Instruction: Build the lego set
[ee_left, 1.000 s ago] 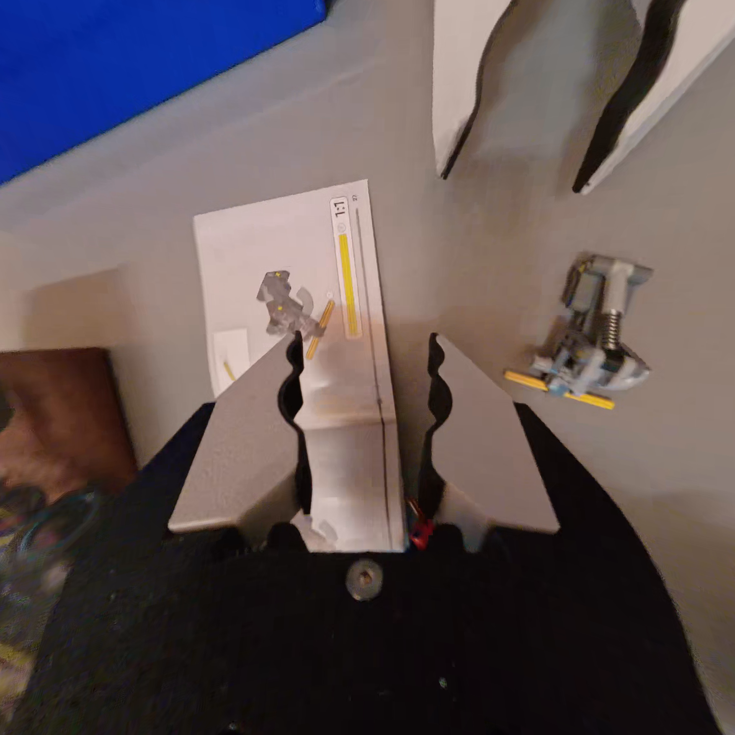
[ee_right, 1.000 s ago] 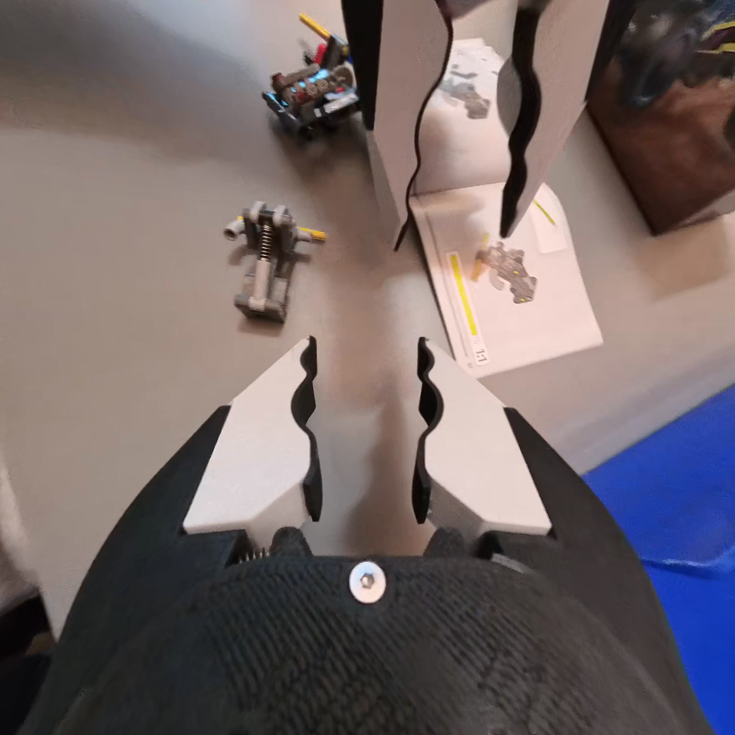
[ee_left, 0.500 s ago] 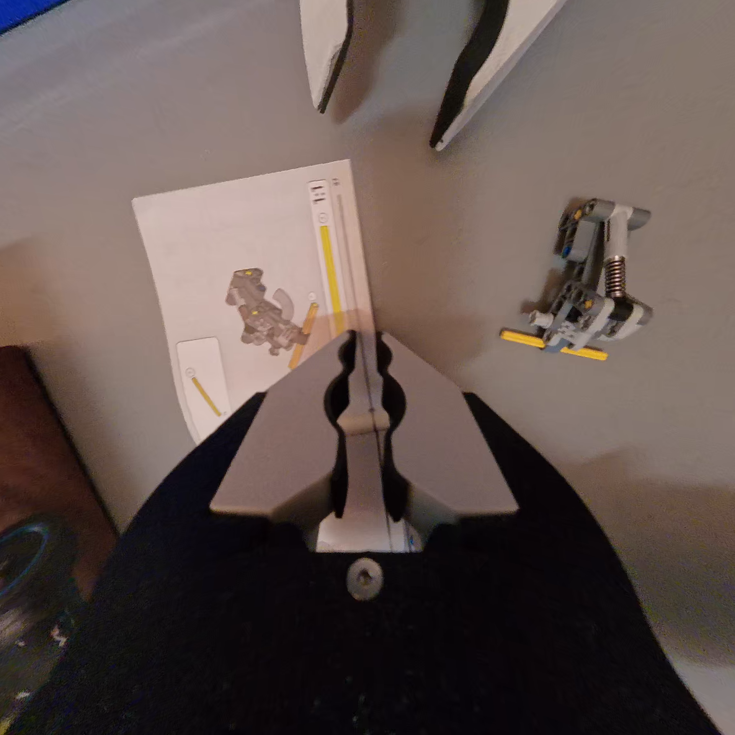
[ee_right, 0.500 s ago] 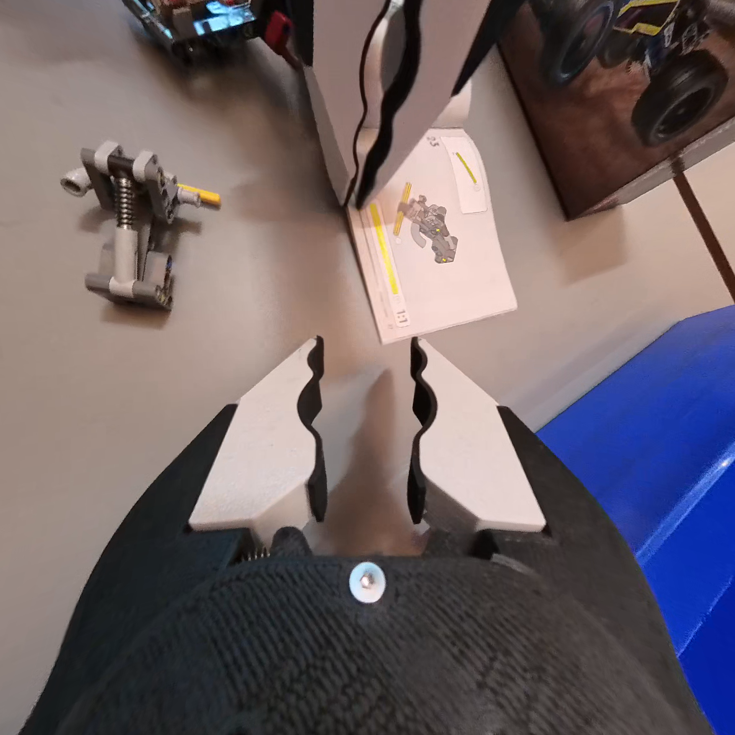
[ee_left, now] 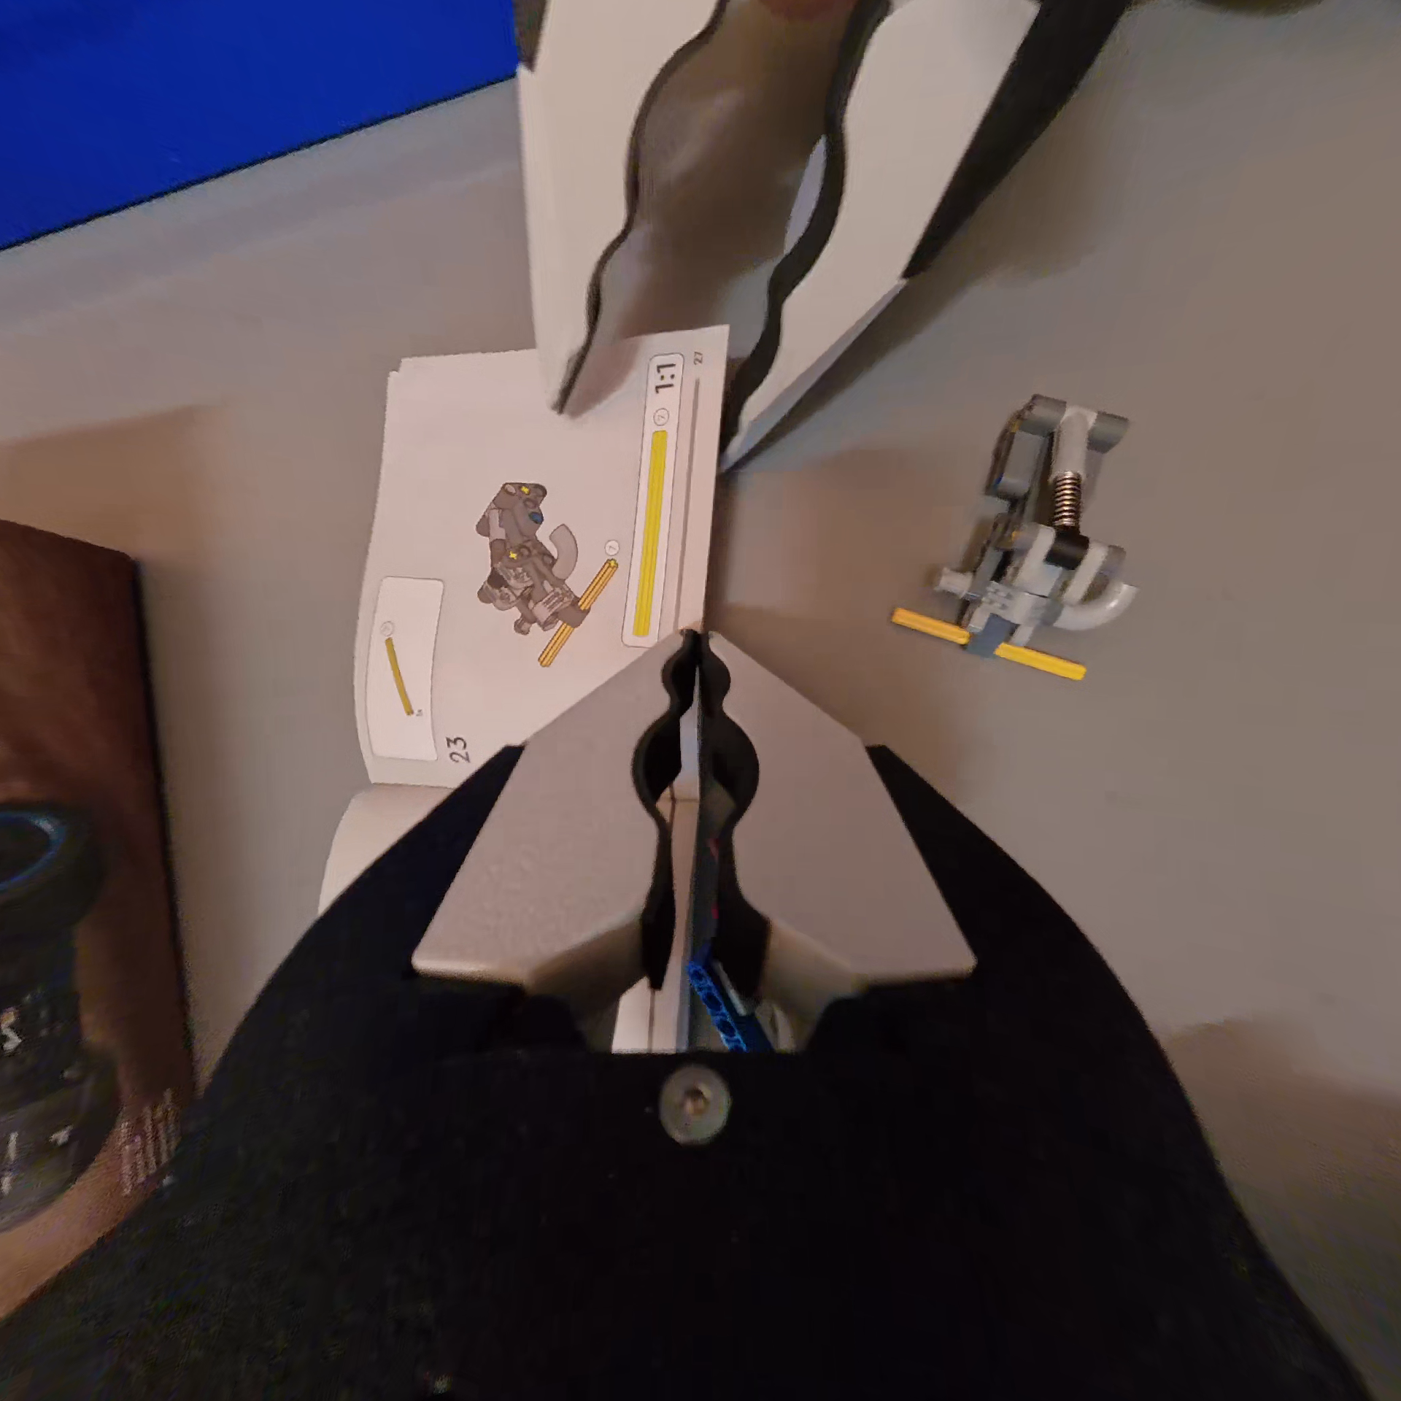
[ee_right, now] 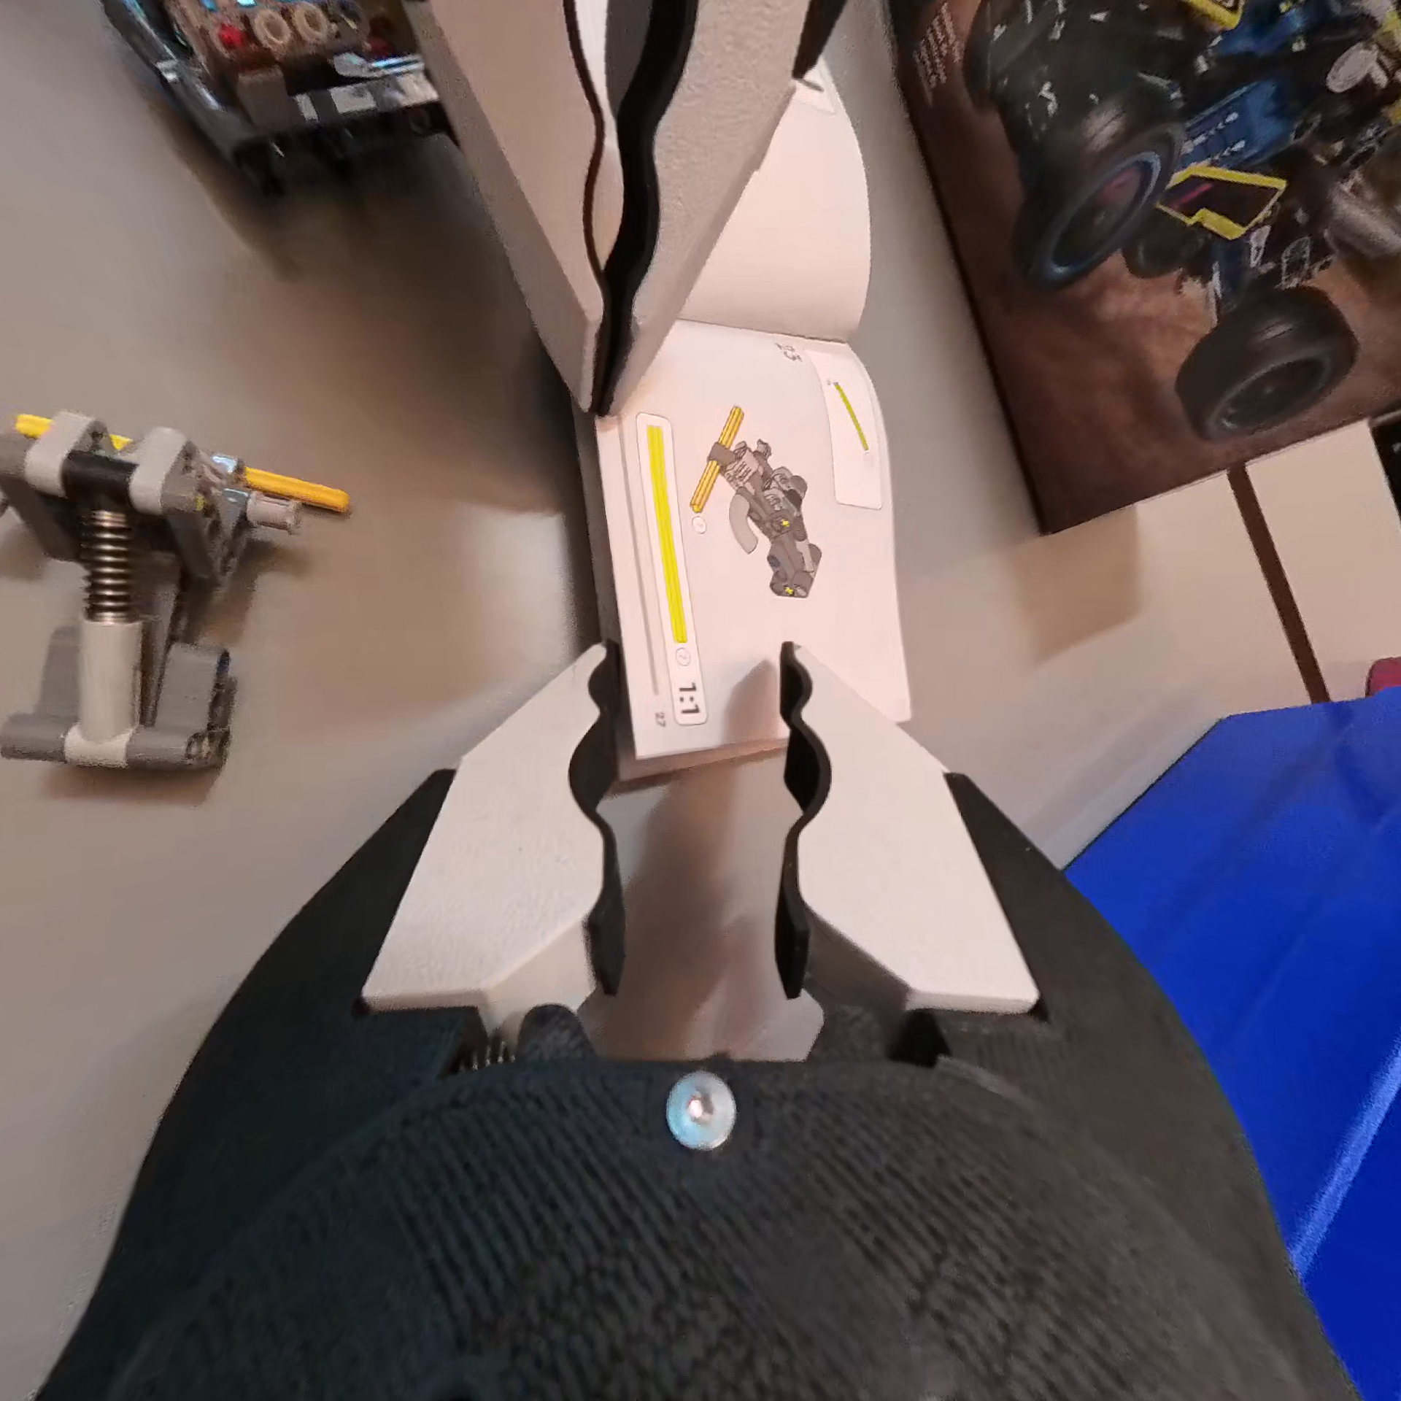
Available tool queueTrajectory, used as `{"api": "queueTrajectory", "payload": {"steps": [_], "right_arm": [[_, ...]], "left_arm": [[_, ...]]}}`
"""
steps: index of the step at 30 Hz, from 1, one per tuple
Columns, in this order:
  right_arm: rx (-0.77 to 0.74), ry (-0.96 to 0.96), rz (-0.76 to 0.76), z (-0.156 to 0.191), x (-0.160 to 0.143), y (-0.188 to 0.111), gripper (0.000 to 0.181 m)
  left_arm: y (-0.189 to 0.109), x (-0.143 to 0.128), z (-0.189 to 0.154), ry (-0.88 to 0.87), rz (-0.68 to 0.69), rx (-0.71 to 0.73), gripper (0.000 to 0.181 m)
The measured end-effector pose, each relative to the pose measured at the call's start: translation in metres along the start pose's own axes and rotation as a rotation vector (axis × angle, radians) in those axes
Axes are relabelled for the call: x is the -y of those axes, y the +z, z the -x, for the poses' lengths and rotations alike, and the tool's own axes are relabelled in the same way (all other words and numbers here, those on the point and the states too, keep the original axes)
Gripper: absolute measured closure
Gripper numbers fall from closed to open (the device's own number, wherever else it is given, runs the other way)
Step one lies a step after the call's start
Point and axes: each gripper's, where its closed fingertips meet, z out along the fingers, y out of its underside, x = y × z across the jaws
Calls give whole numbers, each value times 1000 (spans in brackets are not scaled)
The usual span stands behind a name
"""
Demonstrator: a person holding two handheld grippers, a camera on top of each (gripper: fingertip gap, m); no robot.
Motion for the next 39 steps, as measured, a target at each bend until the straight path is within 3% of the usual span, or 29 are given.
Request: {"api": "queueTrajectory", "payload": {"steps": [4, 8, 10, 14, 18, 24, 35, 39], "right_arm": [[3, -80, 18, 1, -1, 5, 152], [-82, -185, 1, -5, 1, 4, 180], [-124, -247, 12, -7, -3, 5, 181], [-245, -348, -15, -16, -2, 5, 181], [-291, -309, -101, -21, 9, -1, 181], [-390, -316, -177, -28, 18, -13, 181], [-516, -328, -179, -33, 18, -20, 181], [-516, -267, -218, -36, 18, -24, 181]], "left_arm": [[1, -3, 1, 0, -3, 25, 181], [1, 0, 3, -18, -21, 35, 175], [-3, 5, 6, -51, -42, 65, 162], [1, 19, 8, -95, -61, 147, 158], [11, 39, 12, -113, -93, 302, 158], [12, 44, 29, 27, 2, 615, 159], [-1, 44, 28, 12, 13, 701, 164], [-5, 45, 27, -40, -60, 661, 181]]}}
